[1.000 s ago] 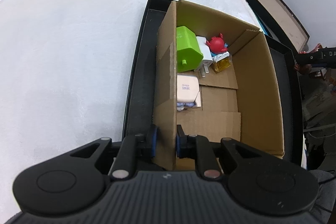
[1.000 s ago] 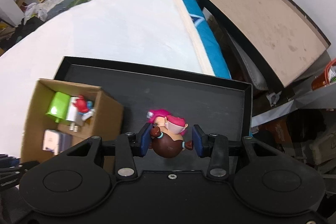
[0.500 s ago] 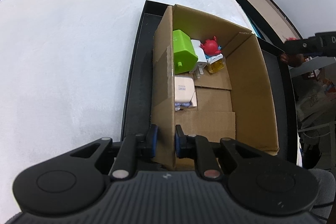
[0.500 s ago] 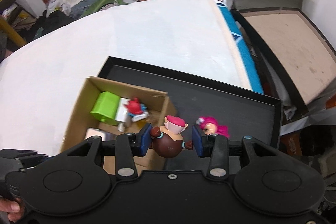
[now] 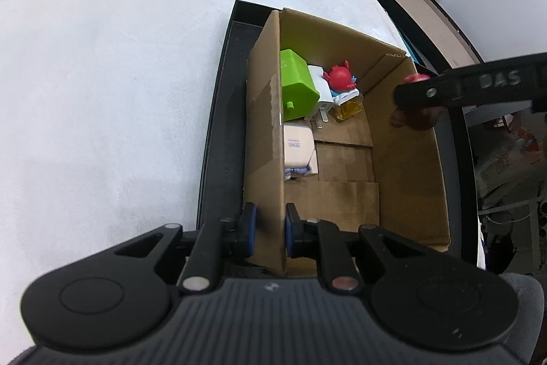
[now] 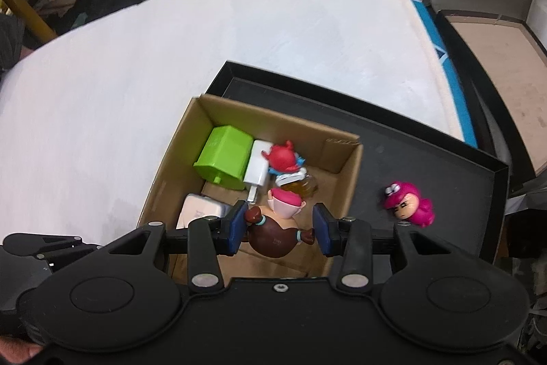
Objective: Organize rigid objects
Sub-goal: 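Carry the brown figure into the box and open the right gripper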
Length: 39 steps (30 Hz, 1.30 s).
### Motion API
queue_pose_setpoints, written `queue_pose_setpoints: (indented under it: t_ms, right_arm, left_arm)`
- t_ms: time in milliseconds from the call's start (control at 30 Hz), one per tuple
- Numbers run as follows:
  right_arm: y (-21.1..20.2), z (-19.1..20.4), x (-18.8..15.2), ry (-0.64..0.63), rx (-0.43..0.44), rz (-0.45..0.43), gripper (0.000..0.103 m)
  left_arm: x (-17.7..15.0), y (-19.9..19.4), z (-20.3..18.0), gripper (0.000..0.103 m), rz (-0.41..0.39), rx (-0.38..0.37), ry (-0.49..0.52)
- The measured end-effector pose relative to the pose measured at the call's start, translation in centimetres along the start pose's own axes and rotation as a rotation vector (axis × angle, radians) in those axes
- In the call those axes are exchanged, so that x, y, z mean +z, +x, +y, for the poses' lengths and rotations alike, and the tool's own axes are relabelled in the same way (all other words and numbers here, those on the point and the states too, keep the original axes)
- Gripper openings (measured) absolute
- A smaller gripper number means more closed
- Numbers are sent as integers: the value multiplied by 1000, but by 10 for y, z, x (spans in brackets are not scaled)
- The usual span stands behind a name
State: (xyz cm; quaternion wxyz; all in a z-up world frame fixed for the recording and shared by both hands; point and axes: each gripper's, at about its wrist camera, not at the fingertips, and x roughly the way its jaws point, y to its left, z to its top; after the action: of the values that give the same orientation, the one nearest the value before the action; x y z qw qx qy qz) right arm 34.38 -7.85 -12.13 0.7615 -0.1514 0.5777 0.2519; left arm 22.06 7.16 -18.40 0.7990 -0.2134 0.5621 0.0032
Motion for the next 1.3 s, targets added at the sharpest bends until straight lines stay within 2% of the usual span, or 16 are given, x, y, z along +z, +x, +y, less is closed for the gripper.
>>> queue_pose_setpoints:
  t_ms: [333, 800, 900, 1300]
  right_arm:
    - [26, 22, 1, -22, -23, 50, 41]
    - [66, 29, -5, 26, -42, 122, 42]
    - [71, 28, -6, 48, -32, 138, 45]
    - [49, 17, -10, 79, 30, 101, 45]
  left_arm:
    - [1, 1, 3, 16, 1, -23, -7]
    - [1, 3, 5, 16, 4, -38, -8]
    - [0, 3, 5, 16, 4, -37, -7]
    - [1, 3, 3, 16, 3, -22, -4]
